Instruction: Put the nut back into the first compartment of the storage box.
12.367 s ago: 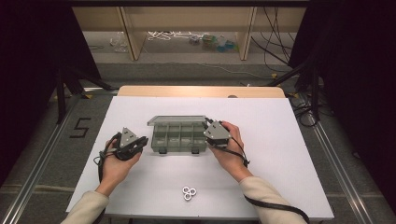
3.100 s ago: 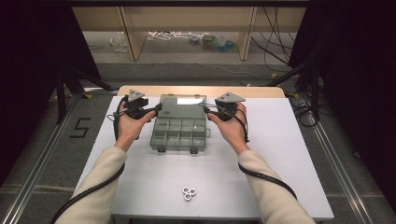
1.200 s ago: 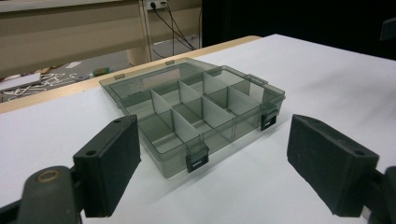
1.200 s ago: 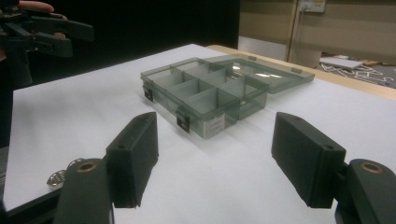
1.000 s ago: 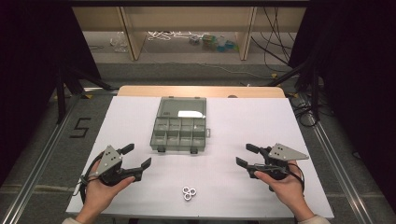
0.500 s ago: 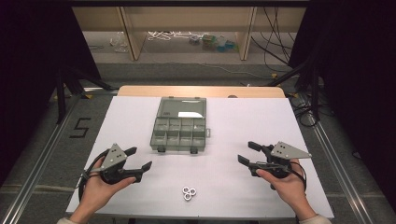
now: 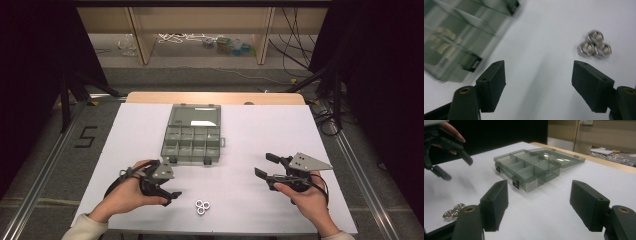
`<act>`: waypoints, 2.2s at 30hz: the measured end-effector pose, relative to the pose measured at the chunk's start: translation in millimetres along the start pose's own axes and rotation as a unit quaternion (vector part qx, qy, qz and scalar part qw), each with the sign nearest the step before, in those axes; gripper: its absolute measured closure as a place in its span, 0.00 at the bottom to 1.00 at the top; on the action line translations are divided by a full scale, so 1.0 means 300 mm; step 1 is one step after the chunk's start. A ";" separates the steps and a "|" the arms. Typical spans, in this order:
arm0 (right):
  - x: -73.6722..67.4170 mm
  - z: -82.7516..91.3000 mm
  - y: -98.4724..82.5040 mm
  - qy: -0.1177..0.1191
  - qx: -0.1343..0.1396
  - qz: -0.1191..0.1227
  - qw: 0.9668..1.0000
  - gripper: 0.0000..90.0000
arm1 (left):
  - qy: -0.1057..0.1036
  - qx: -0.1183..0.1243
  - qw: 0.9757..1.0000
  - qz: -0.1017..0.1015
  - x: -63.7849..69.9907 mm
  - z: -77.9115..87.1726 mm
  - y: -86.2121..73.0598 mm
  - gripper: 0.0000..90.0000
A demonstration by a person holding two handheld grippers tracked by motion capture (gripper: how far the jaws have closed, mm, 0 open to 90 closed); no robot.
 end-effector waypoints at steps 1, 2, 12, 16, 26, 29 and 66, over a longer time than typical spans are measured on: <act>-0.006 0.000 -0.003 0.012 -0.004 -0.008 1.000 0.35 | -0.009 -0.007 1.000 -0.003 0.011 -0.016 0.009 0.30; 0.001 0.001 -0.006 0.003 -0.008 -0.001 1.000 0.35 | -0.014 -0.015 1.000 -0.010 0.016 -0.025 0.015 0.30; -0.002 -0.005 -0.013 0.009 -0.013 0.004 1.000 0.35 | -0.048 -0.084 0.994 -0.057 0.049 -0.115 0.091 0.30; 0.000 -0.005 -0.010 0.008 -0.008 0.007 1.000 0.35 | -0.056 -0.099 0.991 -0.065 0.062 -0.136 0.099 0.29; -0.014 -0.008 -0.017 0.021 -0.016 -0.009 1.000 0.35 | -0.059 -0.101 0.992 -0.054 0.078 -0.172 0.116 0.29; -0.015 -0.008 -0.018 0.021 -0.017 -0.008 1.000 0.35 | -0.063 -0.099 0.992 -0.055 0.082 -0.177 0.118 0.29; -0.008 -0.008 -0.019 0.015 -0.019 0.006 1.000 0.36 | -0.089 -0.133 0.987 -0.033 0.088 -0.197 0.110 0.38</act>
Point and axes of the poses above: each handheld gripper's, and its own axes: z roughly backward along the jaws, y roughly out of its top, x roughly to its right, the point moved 9 cm from there along -z, roughly forward along the jaws, and after that the axes turned 4 degrees about -y, right-handed, at the moved point
